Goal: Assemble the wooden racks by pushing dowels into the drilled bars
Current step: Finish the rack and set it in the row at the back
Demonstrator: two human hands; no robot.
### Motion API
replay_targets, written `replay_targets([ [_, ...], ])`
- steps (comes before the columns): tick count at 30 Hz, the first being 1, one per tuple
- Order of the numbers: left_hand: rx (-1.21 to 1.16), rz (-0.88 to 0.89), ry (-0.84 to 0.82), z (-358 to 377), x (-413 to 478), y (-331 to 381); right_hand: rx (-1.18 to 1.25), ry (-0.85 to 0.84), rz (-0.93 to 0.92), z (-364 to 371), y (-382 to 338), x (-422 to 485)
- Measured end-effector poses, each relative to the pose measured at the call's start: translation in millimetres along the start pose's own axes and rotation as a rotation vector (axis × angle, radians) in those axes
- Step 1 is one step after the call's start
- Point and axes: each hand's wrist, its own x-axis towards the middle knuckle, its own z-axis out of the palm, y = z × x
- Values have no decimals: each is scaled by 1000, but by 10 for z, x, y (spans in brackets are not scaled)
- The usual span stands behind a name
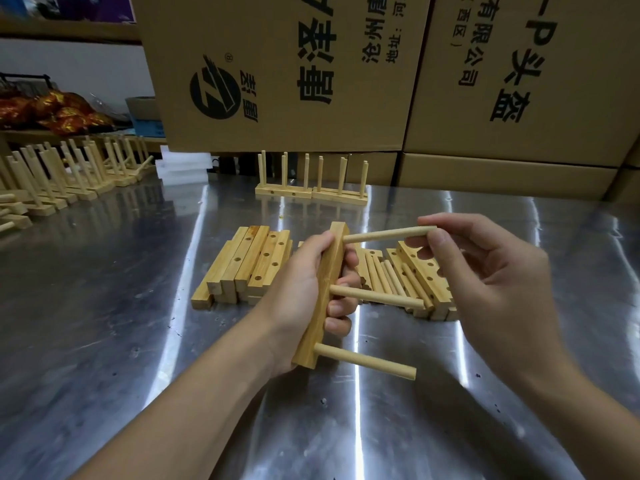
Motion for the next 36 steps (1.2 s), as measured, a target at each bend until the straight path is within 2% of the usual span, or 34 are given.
replay_targets([
  [4, 11, 10, 51, 5, -8, 11, -199, -98, -24, 2, 31, -30],
  [11, 319, 78, 76, 98, -38, -51, -184, -326, 81, 69, 64, -56],
  [17, 409, 152, 68, 151, -37, -101, -153, -311, 75, 58, 45, -14],
  [21, 568, 229, 85, 133, -46, -165, -209, -306, 53, 84, -4, -33],
  [23, 610, 257, 63, 136, -55, -184, -135, -342, 129, 78, 0, -27],
  [26, 663, 325, 57, 150, -51, -196, 180, -412, 438, 30, -20, 41],
  [28, 677, 355, 67, 167, -39, -212, 308, -461, 587, 1, -29, 86],
  [32, 594, 412, 141, 235, -33, -325, 291, -496, 641, -30, -35, 124],
  [36, 491, 387, 266, 211, 20, -359, 246, -315, 682, -129, 6, 209],
])
